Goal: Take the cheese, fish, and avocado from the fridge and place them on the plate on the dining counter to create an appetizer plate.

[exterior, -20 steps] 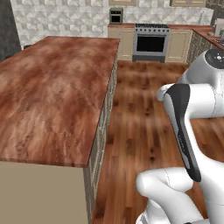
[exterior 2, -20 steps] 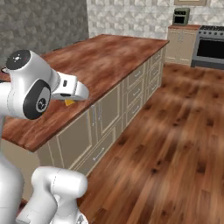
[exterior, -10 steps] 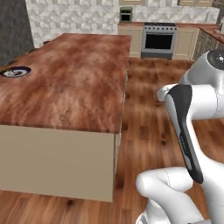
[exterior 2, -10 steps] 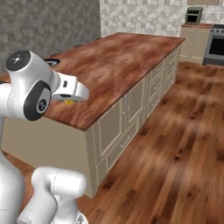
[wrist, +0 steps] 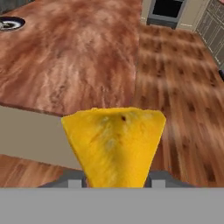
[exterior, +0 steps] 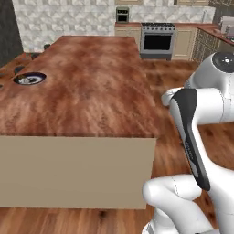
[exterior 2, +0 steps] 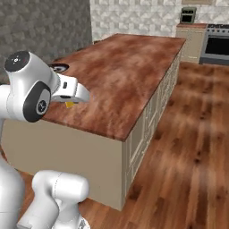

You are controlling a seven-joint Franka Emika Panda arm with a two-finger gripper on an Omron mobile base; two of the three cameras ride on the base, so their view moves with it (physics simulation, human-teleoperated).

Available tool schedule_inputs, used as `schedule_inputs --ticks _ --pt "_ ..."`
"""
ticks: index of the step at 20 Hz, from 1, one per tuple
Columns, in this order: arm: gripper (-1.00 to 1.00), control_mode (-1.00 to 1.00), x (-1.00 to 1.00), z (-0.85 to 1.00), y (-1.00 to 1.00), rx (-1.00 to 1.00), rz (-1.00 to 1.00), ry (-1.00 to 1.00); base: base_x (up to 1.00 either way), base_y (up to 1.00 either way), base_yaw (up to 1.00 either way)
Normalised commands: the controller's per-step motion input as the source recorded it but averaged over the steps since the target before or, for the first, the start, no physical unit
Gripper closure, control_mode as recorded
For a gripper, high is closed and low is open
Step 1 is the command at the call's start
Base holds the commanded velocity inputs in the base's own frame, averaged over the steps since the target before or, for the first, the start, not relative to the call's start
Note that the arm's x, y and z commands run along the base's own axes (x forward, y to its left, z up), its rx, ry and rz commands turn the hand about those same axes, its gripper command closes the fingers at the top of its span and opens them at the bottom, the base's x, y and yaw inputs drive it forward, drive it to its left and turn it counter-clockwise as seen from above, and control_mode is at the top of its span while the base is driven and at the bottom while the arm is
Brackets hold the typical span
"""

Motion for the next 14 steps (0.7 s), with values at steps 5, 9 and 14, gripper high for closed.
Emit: schedule_inputs --ticks 5,9,14 --pt "1.0 1.0 0.0 0.0 0.0 0.0 0.0 0.0 0.13 1.0 -0.38" --pt "1.0 1.0 0.0 0.0 0.0 0.0 0.0 0.0 0.01 1.0 -0.3" --pt "1.0 1.0 0.0 0.0 0.0 0.0 0.0 0.0 -0.03 1.0 -0.12"
